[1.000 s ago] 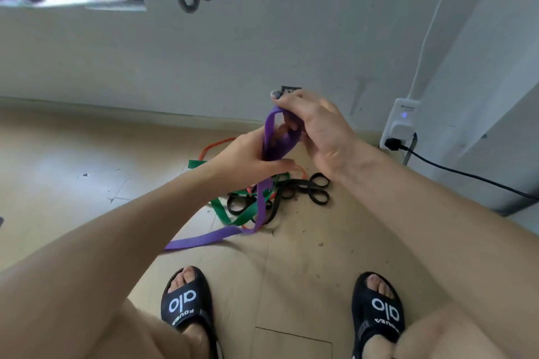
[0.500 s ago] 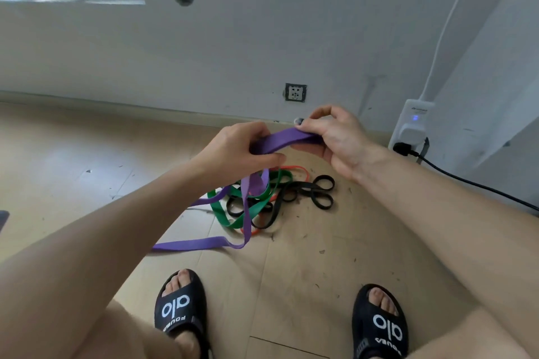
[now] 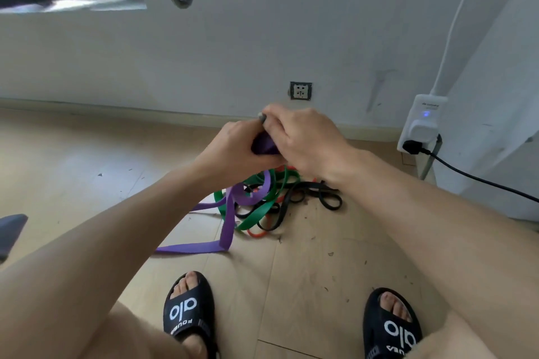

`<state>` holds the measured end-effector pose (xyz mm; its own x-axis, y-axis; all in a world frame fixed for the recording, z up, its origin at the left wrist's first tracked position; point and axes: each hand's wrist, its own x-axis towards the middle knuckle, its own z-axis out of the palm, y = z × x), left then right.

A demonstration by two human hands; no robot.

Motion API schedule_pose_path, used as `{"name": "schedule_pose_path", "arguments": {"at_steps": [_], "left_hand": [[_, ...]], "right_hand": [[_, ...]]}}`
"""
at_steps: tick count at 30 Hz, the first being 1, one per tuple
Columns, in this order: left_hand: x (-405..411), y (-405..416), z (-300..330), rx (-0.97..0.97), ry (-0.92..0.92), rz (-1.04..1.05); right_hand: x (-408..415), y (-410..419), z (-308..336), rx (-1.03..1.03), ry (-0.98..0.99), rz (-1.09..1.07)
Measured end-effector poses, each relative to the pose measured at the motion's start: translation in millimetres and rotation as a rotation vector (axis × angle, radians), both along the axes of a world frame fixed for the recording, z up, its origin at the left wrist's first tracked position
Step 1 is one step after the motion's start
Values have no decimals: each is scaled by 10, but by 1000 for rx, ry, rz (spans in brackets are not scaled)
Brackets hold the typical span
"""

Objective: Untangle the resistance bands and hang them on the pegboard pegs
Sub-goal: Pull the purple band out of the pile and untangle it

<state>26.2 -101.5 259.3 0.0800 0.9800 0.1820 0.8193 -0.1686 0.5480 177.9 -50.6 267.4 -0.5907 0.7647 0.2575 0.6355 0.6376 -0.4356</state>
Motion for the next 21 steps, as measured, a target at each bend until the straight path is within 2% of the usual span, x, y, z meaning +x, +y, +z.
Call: {"name": "schedule_pose_path", "arguments": {"at_steps": [2, 8, 13, 15, 18, 21], "left_hand": [[-12, -35, 28, -1, 11, -36], [22, -76, 57, -50, 17, 5], [26, -121, 109, -26, -78, -3], [22, -109, 104, -67, -87, -25], [-37, -92, 49, -240, -148, -99], [-161, -96, -90, -333, -169, -106]], "right_hand": [[84, 41, -22, 1, -101, -21], [18, -61, -2, 113, -6, 61], [49, -162, -47, -302, 242, -52], [77, -155, -48, -328, 308, -92], [72, -107, 29, -332, 455, -161], [150, -13, 194, -337, 693, -271]]}}
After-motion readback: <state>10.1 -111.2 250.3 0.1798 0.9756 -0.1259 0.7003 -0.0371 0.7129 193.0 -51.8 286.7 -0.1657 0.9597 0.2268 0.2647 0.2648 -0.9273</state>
